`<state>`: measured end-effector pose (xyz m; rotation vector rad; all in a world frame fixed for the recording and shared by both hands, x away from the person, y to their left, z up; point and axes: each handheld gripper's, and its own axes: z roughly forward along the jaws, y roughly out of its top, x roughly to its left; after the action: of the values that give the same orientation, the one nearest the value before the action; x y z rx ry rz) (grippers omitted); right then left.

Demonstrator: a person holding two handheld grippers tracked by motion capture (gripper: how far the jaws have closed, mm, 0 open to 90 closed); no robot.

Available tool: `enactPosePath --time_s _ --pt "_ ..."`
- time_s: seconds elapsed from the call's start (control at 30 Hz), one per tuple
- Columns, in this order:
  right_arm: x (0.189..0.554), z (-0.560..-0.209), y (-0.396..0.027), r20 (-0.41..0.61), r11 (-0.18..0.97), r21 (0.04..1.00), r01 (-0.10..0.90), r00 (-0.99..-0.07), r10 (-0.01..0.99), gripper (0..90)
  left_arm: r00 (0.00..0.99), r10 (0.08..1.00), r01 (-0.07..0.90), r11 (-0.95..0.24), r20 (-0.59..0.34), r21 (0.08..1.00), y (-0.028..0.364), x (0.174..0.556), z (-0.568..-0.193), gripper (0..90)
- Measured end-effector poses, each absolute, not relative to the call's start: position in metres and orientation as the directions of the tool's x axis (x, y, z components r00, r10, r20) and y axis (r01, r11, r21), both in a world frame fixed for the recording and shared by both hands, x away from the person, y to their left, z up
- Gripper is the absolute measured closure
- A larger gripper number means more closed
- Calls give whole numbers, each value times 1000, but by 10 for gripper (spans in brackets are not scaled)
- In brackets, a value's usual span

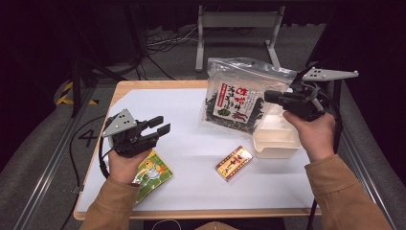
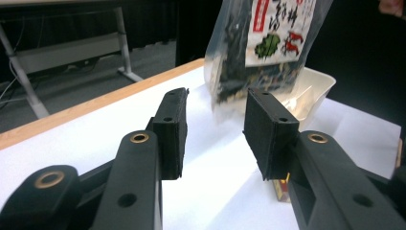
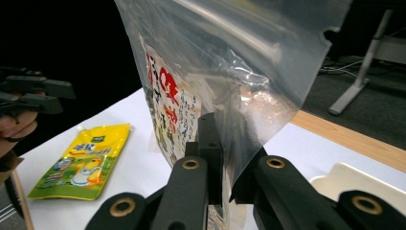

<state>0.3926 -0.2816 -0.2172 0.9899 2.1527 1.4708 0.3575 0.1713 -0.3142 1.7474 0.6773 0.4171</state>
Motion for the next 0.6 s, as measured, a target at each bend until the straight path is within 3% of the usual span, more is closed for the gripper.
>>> enactPosePath --time_s 0.6 --pt "409 -196 -298 52 241 889 389 -609 791 857 761 645 269 -212 -72 940 173 360 -323 554"
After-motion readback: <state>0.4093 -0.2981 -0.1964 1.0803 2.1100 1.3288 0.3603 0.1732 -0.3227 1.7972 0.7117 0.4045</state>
